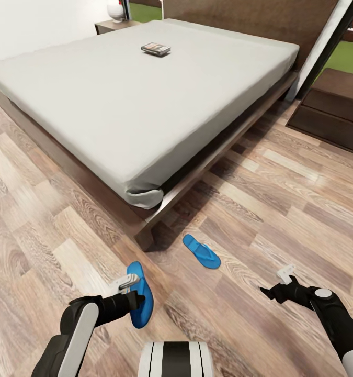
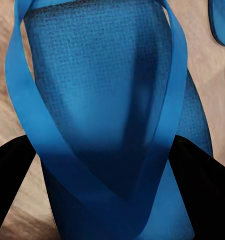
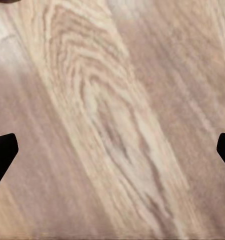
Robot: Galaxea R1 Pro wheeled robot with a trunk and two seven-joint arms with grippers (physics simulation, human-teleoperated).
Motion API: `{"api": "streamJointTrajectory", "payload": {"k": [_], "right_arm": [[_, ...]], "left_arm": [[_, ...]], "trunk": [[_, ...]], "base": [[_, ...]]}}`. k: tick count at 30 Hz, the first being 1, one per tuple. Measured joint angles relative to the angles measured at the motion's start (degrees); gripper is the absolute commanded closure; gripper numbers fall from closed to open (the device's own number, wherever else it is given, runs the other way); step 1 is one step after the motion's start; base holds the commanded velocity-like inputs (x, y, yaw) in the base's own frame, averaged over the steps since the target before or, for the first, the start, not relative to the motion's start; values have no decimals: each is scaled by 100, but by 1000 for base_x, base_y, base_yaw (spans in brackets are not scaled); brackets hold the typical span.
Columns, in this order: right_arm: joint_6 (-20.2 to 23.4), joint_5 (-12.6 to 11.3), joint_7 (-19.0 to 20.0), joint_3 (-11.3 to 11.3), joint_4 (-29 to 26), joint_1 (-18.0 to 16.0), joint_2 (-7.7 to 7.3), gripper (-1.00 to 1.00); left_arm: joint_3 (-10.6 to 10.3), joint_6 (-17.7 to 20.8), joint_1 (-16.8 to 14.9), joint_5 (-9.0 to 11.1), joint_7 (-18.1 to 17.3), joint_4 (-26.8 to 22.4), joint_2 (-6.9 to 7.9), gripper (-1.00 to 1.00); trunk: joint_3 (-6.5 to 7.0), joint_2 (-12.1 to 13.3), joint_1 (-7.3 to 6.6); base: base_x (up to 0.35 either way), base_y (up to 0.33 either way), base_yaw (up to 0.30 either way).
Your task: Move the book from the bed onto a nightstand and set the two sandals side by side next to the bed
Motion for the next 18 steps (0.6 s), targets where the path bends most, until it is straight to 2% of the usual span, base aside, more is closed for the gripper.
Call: {"api": "streamJointTrajectory", "payload": {"k": [1, 7, 9, 15, 16, 18], "right_arm": [[0, -2, 0, -28, -2, 0, 3, -100], [7, -1, 0, -32, -212, 0, 4, -100], [160, -3, 0, -30, -349, 2, 4, -100], [401, -8, 0, -30, -583, 8, 11, -100], [434, -7, 0, -30, -641, 14, 12, -100], [440, -9, 0, -30, -694, 31, 11, -100]], "left_arm": [[-12, -5, -3, 32, 5, -1, -90, 100], [-210, -2, -101, -7, 26, 11, -174, 100], [-319, -3, -157, -15, 34, 31, -267, 100], [-398, -1, -236, -26, 41, 59, -344, 100], [-443, -5, -256, 20, 66, 62, -413, 100], [-537, 0, -276, -13, 127, 61, -444, 100]], "trunk": [[0, 0, 0], [0, 0, 0], [0, 0, 0], [0, 0, 0], [0, 0, 0], [0, 0, 0]], "base": [[0, 0, -266], [0, 0, -266], [0, 0, -266], [0, 0, -266], [0, 0, -266], [0, 0, -266]]}}
